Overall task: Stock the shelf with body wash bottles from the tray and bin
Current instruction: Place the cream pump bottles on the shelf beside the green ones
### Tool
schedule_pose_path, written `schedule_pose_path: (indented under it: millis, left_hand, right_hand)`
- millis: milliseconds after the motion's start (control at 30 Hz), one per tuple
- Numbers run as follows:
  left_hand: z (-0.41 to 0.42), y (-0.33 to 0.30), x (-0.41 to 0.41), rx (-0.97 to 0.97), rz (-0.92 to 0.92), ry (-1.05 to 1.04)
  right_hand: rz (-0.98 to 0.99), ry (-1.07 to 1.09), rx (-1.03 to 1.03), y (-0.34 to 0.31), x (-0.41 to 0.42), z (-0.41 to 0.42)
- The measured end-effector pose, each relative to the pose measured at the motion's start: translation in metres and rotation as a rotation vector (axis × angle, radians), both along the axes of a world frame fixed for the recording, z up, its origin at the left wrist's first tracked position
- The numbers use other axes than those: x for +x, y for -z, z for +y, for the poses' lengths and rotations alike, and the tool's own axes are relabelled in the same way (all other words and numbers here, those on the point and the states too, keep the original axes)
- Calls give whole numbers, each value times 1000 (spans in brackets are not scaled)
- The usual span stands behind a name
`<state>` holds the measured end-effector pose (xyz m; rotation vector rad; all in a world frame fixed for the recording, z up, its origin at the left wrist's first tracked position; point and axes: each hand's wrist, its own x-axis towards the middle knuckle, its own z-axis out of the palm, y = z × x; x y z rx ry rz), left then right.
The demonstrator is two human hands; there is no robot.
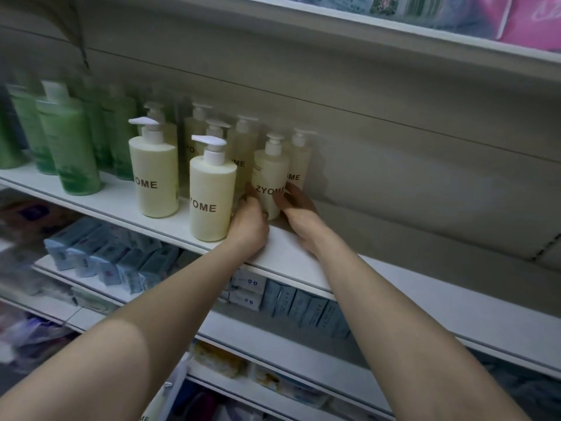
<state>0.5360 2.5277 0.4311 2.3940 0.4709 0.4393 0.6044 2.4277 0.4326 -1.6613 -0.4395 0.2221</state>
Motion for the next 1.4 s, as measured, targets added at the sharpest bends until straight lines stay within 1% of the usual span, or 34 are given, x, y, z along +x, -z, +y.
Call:
schedule_pose_path:
  millis: [167, 300, 400, 500, 667, 833, 933, 1100, 1233, 1400]
  left_hand:
    - [-2, -3, -8, -13, -4, 27]
    - [-1, -5, -16, -17, 13, 65]
    - [0, -4, -28, -22, -13, 112]
    - [1, -3, -49, -6, -42, 192]
    - [15, 4, -93, -58, -150, 264]
    - [42, 17, -150, -183, -325, 249]
    - [62, 30, -184, -195, -364, 222]
    - [100, 69, -229, -173, -295, 166]
    - [129, 112, -263, -252, -216, 80]
    - [162, 181, -304, -345, -101, -20]
  right_hand:
    - [30, 27, 10, 3, -7, 4]
    - [11, 72, -54, 7, -14, 5]
    - [0, 89, -128, 8, -26, 3]
    - [-6, 154, -164, 6, -46, 1]
    - [-14, 209, -97, -5, -101, 6]
    - [-35, 216, -68, -6, -159, 28]
    - [-60, 208, -81, 4, -191, 48]
    - [-16, 145, -111, 43, -239, 82]
    - [113, 64, -145, 100, -272, 110]
    - [279, -6, -197, 173, -305, 140]
